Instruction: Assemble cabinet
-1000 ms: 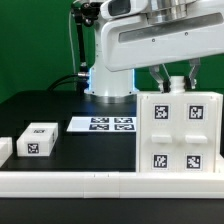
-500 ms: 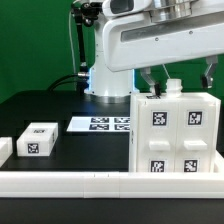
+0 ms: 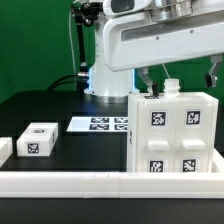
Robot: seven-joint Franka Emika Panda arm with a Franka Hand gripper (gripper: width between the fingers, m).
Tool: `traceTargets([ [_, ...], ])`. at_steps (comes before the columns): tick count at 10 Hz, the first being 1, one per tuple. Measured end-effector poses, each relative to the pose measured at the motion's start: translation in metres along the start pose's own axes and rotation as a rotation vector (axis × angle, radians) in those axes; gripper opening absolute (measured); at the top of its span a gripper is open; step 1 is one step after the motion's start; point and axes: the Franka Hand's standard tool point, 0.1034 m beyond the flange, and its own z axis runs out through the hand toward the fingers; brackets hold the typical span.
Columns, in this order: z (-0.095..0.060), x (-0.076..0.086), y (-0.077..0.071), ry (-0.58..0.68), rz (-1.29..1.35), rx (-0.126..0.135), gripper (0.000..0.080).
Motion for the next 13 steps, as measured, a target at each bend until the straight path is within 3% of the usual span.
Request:
traceTargets([
  [3, -0.001, 0.000, 0.000, 0.001, 0.000, 0.000, 0.0649],
  [5, -0.030, -0.008, 0.005, -0.007, 0.005, -0.008, 0.0649],
  [7, -0.044, -0.027, 0.016, -0.006, 0.014, -0.024, 0.0649],
  [12, -0.040, -0.032, 0.017, -0.013, 0.026, -0.024, 0.0649],
  [13, -0.036, -0.039, 0.031, -0.018, -0.021, -0.027, 0.0649],
])
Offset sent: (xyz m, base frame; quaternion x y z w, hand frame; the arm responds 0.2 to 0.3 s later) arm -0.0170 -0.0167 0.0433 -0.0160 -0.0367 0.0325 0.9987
